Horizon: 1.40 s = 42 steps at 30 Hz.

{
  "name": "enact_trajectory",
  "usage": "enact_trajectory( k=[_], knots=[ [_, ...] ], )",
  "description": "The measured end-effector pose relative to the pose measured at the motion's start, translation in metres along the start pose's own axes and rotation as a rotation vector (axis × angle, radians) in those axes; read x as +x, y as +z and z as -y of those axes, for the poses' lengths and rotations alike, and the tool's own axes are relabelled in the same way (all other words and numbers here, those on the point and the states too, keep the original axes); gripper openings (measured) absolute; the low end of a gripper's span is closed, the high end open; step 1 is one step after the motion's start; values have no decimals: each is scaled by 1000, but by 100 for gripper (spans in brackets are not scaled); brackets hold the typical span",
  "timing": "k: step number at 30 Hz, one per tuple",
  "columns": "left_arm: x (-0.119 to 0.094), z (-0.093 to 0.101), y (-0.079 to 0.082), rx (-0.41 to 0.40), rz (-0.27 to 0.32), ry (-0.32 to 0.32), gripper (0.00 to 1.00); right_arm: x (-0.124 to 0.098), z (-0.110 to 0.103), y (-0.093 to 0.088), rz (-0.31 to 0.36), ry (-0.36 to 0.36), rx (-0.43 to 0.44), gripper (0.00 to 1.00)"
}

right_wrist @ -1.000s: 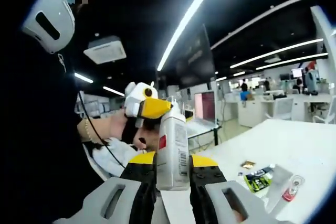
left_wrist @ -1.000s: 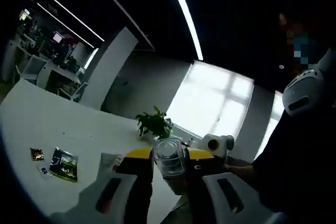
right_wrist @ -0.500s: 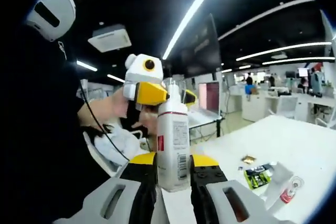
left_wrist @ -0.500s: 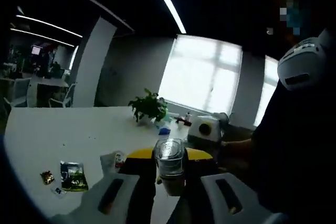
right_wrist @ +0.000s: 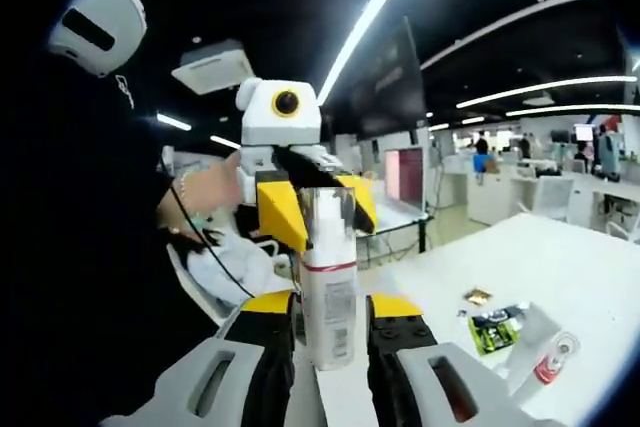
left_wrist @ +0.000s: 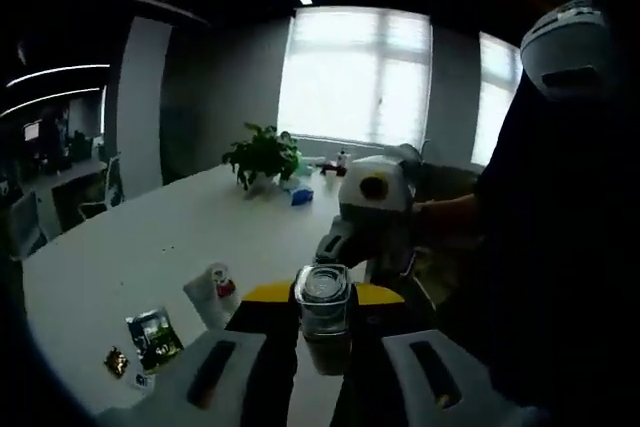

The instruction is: Arrange the skincare products in the storage area until every visible bottle or jar stands upright without overlapping.

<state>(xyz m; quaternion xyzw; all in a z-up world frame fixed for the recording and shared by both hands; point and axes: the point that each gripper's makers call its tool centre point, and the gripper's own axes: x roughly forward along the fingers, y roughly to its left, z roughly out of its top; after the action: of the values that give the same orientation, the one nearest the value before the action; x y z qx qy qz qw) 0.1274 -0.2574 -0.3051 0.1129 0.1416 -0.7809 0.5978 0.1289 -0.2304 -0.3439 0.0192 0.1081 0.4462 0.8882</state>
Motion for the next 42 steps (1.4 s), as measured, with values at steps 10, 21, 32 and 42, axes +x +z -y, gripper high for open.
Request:
enact_trajectory(
  k=[10,21,32,42],
  knots=[
    [11,10,-1,44,-37,-54,14,1,-8,-10,-30,56,-12,13],
    [14,6,-4,31,-31,-66,14,-6,-7,-12,-15,54,-50,10],
    [24,-4,-20,20,-38,-2,42,-8,1,-13,53,17,29,10],
    [22,-12,-24,-65,11,52,47,-14,12,-22,31,-24,25,10]
  ],
)
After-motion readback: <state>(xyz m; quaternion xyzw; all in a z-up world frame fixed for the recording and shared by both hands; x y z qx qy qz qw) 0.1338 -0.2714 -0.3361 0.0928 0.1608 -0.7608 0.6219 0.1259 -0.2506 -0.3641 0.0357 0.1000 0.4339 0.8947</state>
